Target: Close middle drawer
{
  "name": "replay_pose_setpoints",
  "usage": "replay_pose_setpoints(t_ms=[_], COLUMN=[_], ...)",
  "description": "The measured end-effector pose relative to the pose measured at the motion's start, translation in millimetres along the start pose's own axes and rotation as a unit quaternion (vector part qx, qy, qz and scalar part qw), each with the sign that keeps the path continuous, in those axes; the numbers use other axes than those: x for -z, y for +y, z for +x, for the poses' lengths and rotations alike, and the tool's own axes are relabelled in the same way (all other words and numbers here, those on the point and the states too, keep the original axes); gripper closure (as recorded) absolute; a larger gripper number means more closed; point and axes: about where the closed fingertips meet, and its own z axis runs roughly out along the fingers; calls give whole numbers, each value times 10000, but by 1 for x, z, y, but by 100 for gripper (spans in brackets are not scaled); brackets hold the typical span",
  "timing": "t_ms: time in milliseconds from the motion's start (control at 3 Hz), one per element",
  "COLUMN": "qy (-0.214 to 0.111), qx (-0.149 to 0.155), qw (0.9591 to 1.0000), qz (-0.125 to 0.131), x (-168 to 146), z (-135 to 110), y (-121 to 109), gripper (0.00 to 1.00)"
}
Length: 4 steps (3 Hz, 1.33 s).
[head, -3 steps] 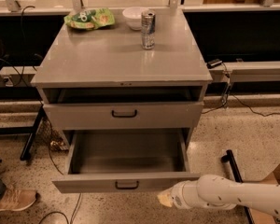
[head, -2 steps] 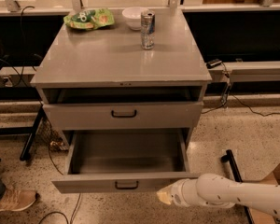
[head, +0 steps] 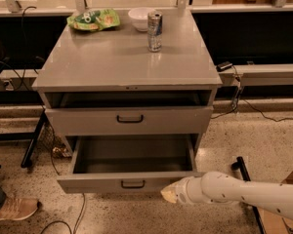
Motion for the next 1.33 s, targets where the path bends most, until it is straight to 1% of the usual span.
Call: replay_pose_setpoints(t_ms=[333, 667, 1000, 1333], qy=[-72, -80, -140, -140], qx=[406, 451, 797, 798], qw=[9991, 9989, 9966, 9966], qz=[125, 129, 163, 163], x=[-10, -12, -29, -28], z=[-37, -40, -77, -76], y=[-22, -23, -47, -46], gripper=[100, 100, 100, 100])
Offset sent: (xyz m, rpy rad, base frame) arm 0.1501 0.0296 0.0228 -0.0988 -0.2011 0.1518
